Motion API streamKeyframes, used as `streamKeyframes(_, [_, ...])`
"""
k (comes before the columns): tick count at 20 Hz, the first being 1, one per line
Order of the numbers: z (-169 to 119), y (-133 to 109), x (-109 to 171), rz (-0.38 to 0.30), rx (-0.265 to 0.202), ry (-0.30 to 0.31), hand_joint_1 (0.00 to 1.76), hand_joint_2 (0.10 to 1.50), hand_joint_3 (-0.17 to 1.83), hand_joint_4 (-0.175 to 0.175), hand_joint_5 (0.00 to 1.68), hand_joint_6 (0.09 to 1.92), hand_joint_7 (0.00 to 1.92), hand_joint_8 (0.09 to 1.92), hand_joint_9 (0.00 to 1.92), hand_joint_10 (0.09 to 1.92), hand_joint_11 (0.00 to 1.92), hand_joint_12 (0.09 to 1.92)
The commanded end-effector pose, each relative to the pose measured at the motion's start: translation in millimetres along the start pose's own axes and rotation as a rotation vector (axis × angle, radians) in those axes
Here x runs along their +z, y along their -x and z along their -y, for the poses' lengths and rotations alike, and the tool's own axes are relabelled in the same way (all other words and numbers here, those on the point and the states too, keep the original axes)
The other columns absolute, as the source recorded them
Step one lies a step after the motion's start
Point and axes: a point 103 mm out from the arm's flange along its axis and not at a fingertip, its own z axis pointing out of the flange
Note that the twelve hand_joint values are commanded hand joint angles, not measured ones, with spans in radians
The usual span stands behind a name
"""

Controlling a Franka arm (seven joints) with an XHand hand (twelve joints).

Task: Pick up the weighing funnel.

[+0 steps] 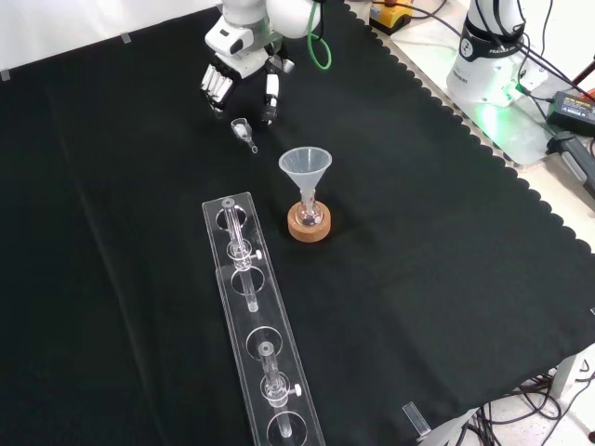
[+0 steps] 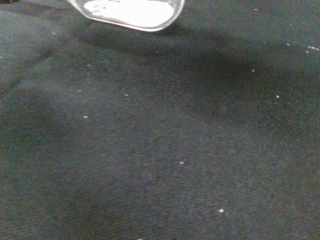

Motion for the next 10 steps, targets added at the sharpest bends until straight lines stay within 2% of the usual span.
streamKeyframes(1, [-2.9, 0.8, 8.4, -0.005, -0.008, -0.014, 0.52, 0.73, 0.00, -0.128, 0.62, 0.90, 0.86, 0.90, 0.85, 0.69, 0.73, 1.29])
streamKeyframes(10, [-11.6, -6.3, 14.6, 0.004, -0.012, -0.025, 0.52, 0.73, 0.00, -0.129, 0.63, 0.92, 0.88, 0.90, 0.87, 0.68, 0.74, 1.28])
